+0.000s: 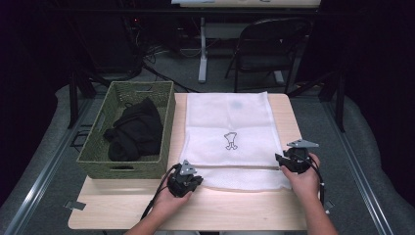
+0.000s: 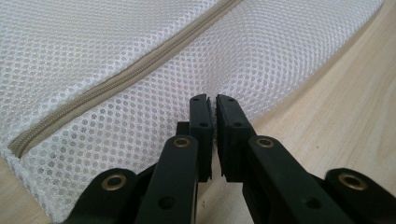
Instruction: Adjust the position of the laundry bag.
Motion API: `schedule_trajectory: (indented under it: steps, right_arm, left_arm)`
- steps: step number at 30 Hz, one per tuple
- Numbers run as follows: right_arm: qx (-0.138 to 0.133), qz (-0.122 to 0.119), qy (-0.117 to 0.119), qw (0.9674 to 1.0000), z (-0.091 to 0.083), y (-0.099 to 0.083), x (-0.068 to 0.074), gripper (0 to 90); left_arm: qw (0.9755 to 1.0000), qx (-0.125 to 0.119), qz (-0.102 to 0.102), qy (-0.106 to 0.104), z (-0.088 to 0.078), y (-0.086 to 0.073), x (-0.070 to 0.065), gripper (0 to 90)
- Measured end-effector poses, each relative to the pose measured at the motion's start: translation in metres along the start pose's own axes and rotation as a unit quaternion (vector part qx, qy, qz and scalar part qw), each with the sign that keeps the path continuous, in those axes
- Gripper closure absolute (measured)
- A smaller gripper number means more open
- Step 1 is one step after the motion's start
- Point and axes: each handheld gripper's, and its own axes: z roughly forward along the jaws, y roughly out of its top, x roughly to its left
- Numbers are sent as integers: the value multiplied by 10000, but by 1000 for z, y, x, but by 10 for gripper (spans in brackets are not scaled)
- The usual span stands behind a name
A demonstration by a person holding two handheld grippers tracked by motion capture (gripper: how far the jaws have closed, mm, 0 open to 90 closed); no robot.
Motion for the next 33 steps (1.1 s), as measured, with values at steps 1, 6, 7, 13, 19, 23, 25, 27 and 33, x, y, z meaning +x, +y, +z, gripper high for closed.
schedule_trajectory:
  steps: [1,6,7,13,19,23,25,27,33]
  right_arm:
    - [11,25,3,10000,2,1,-1,610]
    - [172,70,-39,9998,13,4,-9,610]
    - [190,66,-63,9998,14,4,-10,600]
    - [312,141,-144,9993,17,1,-12,600]
    - [363,429,48,9984,17,-2,-19,667]
    - [430,518,111,9977,18,-4,-22,697]
    - [452,556,122,9974,18,-5,-22,712]
    - [444,631,181,9969,19,-6,-24,721]
    - [516,724,250,9957,21,-8,-26,730]
  left_arm:
    - [10000,7,7,2,0,0,0,858]
    - [10000,17,9,-10,0,0,0,856]
    - [10000,14,3,-9,0,0,1,854]
    - [10000,43,59,45,0,1,0,846]
    - [10000,11,12,-72,0,0,3,853]
    - [9999,-23,-33,-120,0,-1,4,858]
    - [9999,-26,-35,-117,0,-1,5,859]
    - [9999,-6,-10,-147,0,0,5,860]
    - [9999,-2,-8,-133,0,-1,4,859]
